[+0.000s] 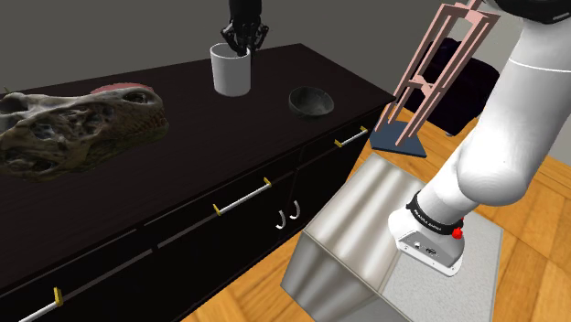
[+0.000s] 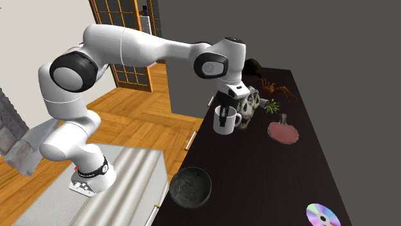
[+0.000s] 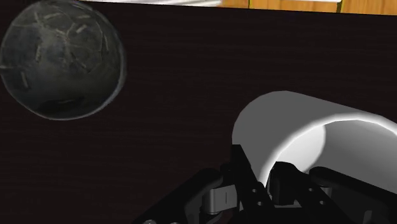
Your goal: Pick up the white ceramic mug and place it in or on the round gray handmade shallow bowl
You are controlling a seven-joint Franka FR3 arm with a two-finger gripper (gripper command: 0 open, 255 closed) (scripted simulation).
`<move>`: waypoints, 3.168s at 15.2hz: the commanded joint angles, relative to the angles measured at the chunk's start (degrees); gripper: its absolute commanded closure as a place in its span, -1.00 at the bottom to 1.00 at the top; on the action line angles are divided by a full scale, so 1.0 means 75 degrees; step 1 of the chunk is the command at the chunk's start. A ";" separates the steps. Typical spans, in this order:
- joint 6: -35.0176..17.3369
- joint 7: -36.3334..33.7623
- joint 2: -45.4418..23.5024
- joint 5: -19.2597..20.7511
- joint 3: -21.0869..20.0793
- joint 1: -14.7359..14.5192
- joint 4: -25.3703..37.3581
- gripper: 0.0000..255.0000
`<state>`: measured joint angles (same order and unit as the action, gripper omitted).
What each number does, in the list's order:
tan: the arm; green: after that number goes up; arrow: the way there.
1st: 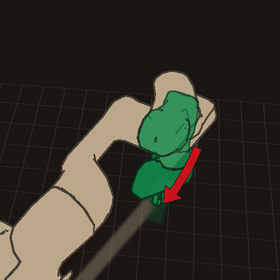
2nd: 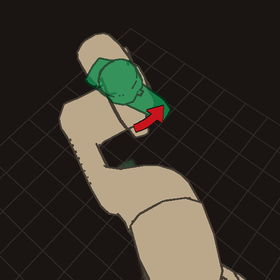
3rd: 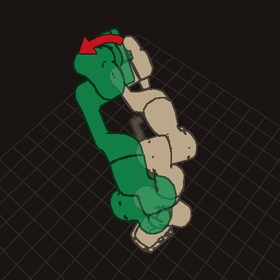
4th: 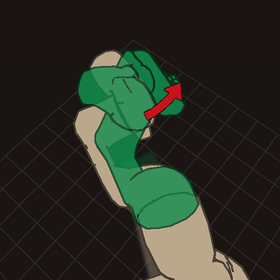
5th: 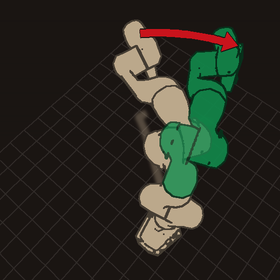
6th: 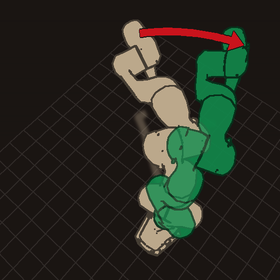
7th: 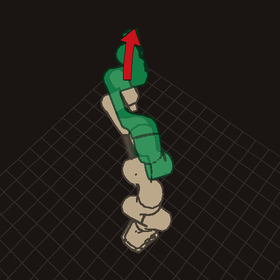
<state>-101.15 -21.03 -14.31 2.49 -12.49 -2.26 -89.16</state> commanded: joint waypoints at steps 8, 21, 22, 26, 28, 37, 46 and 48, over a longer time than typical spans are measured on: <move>-0.0330 0.1516 0.1520 -0.0309 0.0567 0.0919 -0.1818 1.00; -0.0350 0.3793 0.2726 -0.0273 0.1748 0.2027 -0.3038 1.00; -0.0452 0.3793 0.2717 -0.0273 0.1749 0.2026 -0.3131 1.00; -0.0859 0.3791 0.2665 -0.0272 0.1750 0.2025 -0.3486 1.00; -0.1062 0.3790 0.2630 -0.0272 0.1751 0.2026 -0.3653 1.00; -0.1973 0.3786 0.2390 -0.0272 0.1752 0.2027 -0.4325 1.00; -0.2121 0.3785 0.2339 -0.0272 0.1753 0.2027 -0.4421 1.00; -0.2120 0.3786 0.2339 -0.0272 0.1753 0.2027 -0.4421 -1.00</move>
<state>-117.05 7.36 3.23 0.45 0.66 12.94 -122.32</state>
